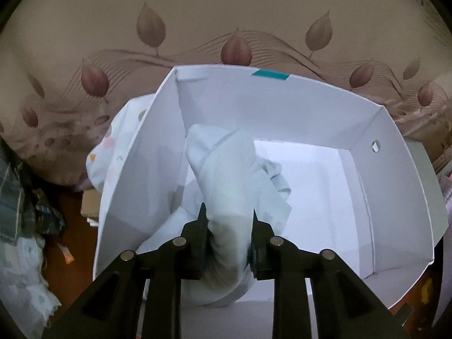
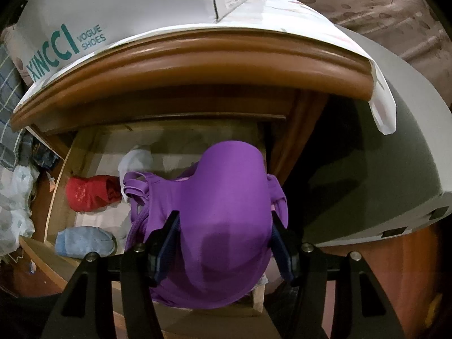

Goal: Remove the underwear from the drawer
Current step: 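Carry the white bra with the left tool into the white box and release, then withdraw the left tool from the box back toward the drawer, then carry the purple bra with the right tool into the white box and release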

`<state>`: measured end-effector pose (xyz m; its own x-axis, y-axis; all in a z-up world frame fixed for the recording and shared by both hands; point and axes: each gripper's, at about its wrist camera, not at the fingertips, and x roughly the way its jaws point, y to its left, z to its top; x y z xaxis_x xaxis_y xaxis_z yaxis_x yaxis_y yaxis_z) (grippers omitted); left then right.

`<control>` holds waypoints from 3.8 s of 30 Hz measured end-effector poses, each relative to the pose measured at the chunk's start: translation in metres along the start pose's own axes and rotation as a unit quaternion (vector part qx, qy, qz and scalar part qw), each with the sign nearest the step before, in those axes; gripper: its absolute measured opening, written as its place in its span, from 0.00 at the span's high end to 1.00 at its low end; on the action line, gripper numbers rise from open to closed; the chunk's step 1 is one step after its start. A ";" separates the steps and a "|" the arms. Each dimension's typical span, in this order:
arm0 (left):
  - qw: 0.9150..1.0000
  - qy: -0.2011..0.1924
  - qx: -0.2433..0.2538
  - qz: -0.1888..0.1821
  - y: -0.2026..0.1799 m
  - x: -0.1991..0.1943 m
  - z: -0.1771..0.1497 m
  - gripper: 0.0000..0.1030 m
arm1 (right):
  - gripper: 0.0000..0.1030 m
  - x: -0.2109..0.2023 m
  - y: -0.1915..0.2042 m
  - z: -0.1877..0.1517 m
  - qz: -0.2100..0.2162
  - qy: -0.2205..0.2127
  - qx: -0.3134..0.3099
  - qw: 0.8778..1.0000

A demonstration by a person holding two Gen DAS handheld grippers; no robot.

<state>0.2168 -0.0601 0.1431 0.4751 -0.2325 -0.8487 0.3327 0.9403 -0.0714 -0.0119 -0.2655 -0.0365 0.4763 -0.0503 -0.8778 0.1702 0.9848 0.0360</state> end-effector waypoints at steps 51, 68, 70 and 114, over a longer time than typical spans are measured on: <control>0.959 -0.089 -0.224 0.150 0.112 -0.038 -0.205 0.18 | 0.40 -0.020 0.007 -0.003 0.029 -0.040 -0.005 0.999; 0.946 -0.042 -0.274 0.168 0.153 -0.017 -0.227 0.17 | 0.40 -0.066 0.008 0.008 0.048 -0.028 -0.004 0.998; 0.944 -0.024 -0.287 0.161 0.158 -0.010 -0.229 0.17 | 0.40 -0.079 0.014 0.011 0.041 -0.038 -0.013 0.998; 0.940 0.003 -0.273 0.206 0.169 -0.008 -0.229 0.17 | 0.40 -0.109 0.086 0.249 -0.052 -0.077 -0.064 0.994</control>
<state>0.0831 0.1576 0.0179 0.4672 0.1799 -0.8657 -0.3467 0.9379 0.0078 0.1652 -0.2172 0.1815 0.5901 -0.1684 -0.7896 0.1190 0.9855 -0.1212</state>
